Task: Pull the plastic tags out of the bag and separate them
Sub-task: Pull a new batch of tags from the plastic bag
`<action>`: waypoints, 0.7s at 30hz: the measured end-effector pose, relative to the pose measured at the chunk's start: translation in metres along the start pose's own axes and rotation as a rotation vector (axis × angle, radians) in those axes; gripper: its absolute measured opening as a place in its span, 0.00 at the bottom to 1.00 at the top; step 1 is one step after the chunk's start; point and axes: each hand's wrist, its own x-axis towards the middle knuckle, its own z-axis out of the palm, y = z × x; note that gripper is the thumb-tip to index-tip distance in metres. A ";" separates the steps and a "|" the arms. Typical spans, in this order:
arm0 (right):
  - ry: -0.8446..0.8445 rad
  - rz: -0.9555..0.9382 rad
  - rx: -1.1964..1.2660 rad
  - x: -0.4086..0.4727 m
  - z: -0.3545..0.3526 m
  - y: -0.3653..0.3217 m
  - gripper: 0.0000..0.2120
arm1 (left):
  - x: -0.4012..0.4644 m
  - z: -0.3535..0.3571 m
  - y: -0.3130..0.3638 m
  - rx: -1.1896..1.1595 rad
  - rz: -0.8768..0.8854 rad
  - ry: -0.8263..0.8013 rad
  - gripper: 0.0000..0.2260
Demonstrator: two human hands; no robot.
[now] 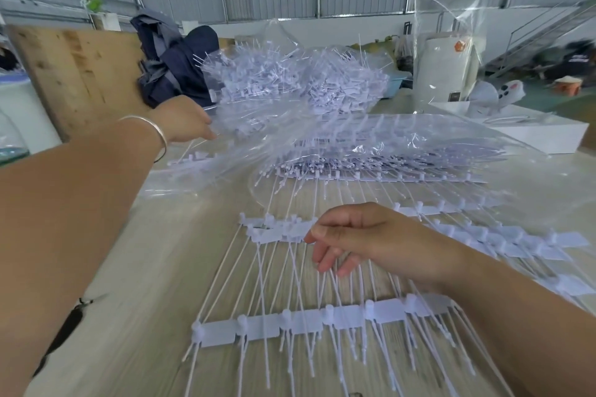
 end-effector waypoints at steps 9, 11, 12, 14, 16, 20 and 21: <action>0.176 -0.089 -0.038 -0.001 -0.006 -0.001 0.05 | -0.041 0.015 0.050 -0.210 0.044 0.221 0.09; 0.298 -0.086 -0.195 -0.001 -0.014 0.004 0.08 | -0.066 0.021 0.066 -0.131 0.118 0.341 0.10; 0.350 -0.074 -0.284 -0.001 -0.018 0.006 0.08 | -0.079 0.024 0.074 -0.083 0.183 0.401 0.09; 0.406 -0.050 -0.407 0.000 -0.025 0.012 0.09 | -0.102 0.031 0.087 -0.037 0.335 0.483 0.07; 0.416 -0.026 -0.423 0.000 -0.030 0.017 0.11 | -0.122 0.035 0.100 -0.071 0.436 0.414 0.07; 0.388 -0.015 -0.440 0.001 -0.036 0.023 0.14 | -0.145 0.052 0.122 -0.106 0.462 -0.012 0.12; 0.363 -0.007 -0.441 0.000 -0.035 0.024 0.15 | -0.148 0.059 0.124 -0.073 0.460 -0.059 0.12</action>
